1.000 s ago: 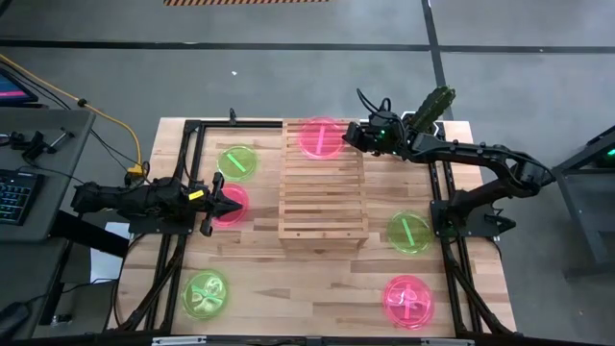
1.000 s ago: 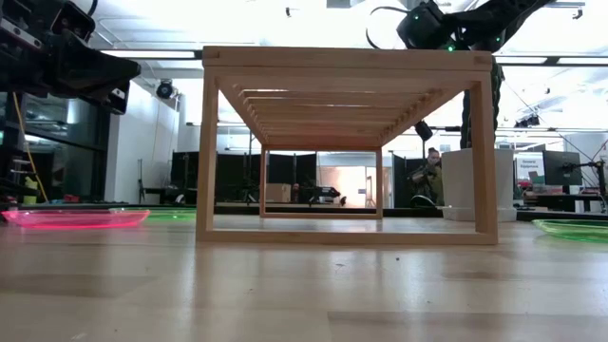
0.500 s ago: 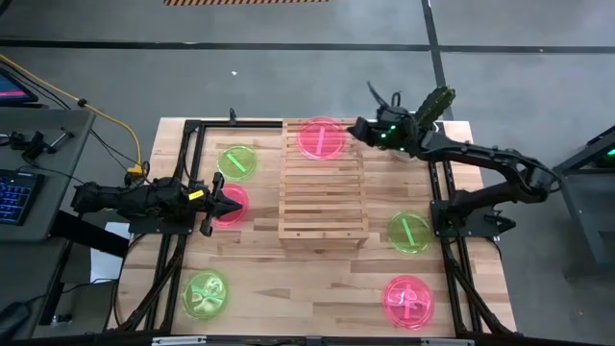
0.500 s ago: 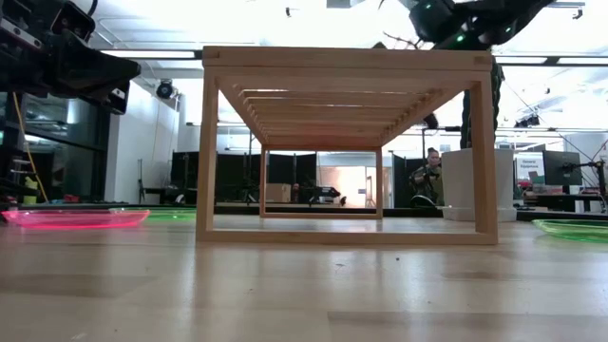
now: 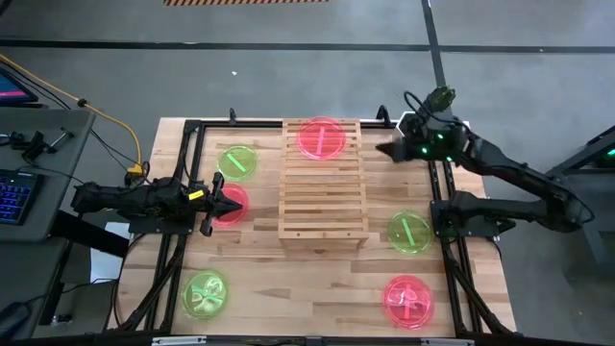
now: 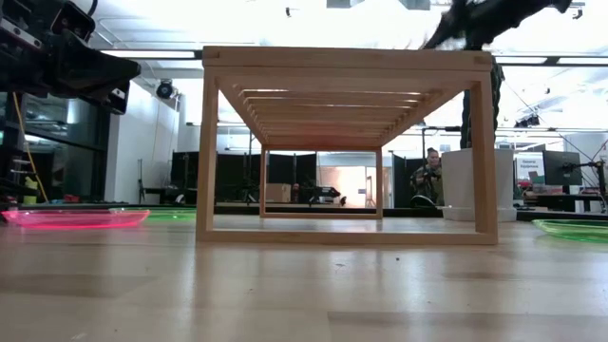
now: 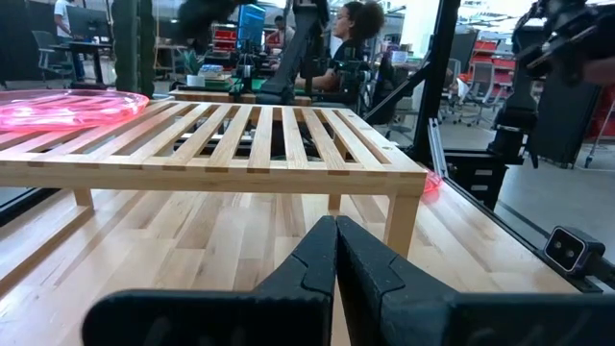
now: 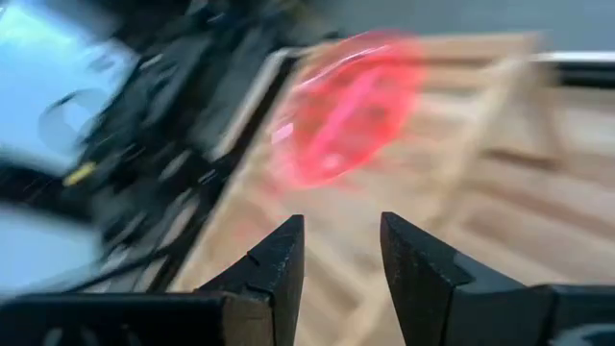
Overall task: Place and stack plates onto a shelf
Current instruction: Put the top left green transparent plate on the shelf
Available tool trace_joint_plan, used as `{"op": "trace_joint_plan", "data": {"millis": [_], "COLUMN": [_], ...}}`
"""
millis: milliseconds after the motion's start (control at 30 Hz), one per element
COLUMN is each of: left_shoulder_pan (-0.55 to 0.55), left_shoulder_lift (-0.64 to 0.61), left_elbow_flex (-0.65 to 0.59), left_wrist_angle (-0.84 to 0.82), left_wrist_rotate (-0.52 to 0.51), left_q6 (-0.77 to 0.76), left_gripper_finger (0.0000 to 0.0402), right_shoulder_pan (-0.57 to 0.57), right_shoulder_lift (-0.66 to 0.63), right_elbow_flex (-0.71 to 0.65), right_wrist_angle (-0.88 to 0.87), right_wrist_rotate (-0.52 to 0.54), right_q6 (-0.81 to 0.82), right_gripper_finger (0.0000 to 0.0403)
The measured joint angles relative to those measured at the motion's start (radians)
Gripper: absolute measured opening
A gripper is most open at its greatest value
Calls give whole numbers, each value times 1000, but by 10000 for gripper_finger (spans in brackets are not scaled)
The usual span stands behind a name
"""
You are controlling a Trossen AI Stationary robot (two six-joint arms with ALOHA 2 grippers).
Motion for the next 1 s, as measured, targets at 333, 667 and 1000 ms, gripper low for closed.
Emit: {"op": "trace_joint_plan", "data": {"millis": [333,667,1000], "left_shoulder_pan": [0,2,57], "left_shoulder_lift": [1,0,233], "left_elbow_flex": [-1,0,362], "left_wrist_angle": [60,729,54], "left_wrist_rotate": [0,-326,-412], "left_q6": [-55,-358,-523], "left_gripper_finger": [1,1,19], "right_shoulder_pan": [383,508,492], "right_shoulder_lift": [-5,7,7], "right_elbow_flex": [0,0,0], "right_wrist_angle": [-9,-23,32], "right_wrist_rotate": [211,387,390], "right_q6": [-108,-79,-54], "right_gripper_finger": [122,122,122]}}
